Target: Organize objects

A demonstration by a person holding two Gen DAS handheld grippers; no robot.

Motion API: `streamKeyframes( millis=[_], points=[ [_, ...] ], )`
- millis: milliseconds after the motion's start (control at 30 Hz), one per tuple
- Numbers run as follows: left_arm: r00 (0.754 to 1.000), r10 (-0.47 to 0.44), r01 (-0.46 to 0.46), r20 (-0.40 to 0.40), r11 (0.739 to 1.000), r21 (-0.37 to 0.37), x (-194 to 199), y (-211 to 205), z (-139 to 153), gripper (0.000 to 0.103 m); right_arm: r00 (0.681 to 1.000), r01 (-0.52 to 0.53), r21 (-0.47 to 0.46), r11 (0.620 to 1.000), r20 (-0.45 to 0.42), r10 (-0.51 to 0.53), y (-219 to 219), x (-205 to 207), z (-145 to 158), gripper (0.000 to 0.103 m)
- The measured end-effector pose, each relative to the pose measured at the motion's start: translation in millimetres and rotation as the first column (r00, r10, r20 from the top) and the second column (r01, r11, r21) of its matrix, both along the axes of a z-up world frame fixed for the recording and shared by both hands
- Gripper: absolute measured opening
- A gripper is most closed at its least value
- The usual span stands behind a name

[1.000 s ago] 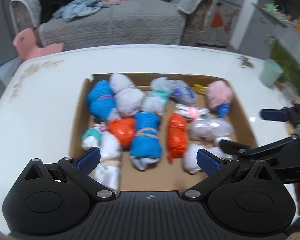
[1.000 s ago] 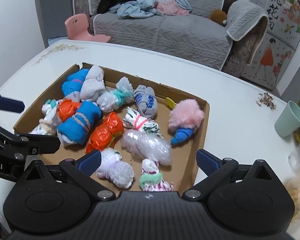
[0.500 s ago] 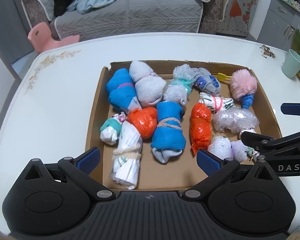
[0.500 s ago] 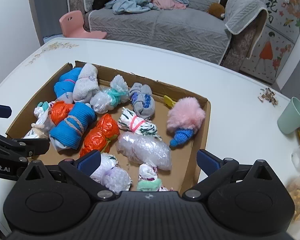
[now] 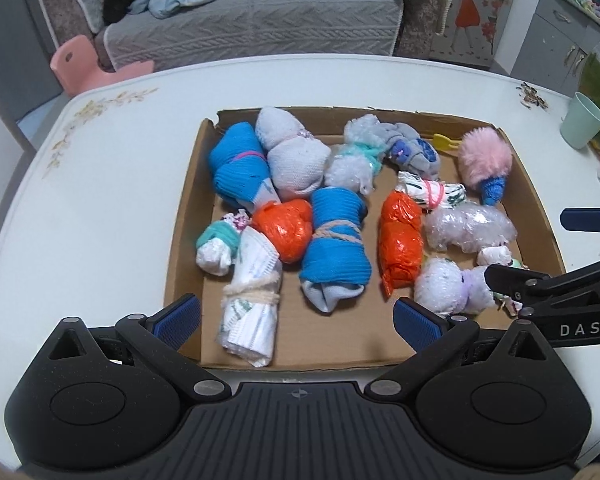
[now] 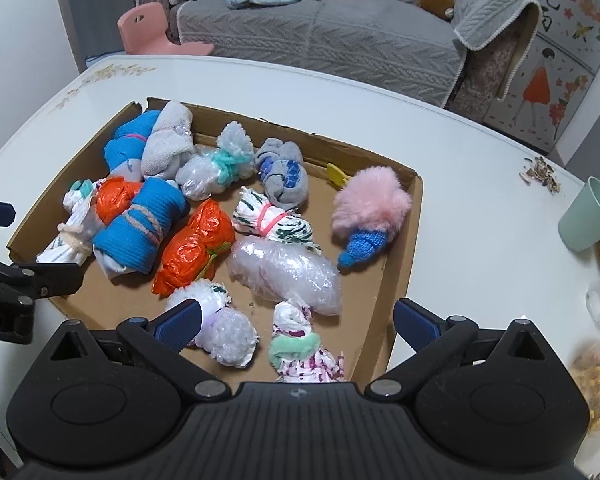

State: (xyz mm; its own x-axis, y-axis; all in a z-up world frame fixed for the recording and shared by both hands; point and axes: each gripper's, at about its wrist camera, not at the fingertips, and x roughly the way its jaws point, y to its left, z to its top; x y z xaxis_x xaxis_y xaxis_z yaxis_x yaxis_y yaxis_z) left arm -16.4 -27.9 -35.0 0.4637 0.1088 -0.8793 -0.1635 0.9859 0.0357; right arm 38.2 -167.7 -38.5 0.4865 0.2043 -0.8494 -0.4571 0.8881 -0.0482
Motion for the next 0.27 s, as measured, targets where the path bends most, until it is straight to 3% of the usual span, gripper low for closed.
streamKeyframes(
  millis=[267],
  points=[
    [0.999,-0.036,0.036,0.013,0.999,0.002,-0.4,-8.5,2.7,0.102,1.000,-0.010,0.004,1.000,-0.003,0.010,-0.1,0.3,0.2,0.102]
  ],
)
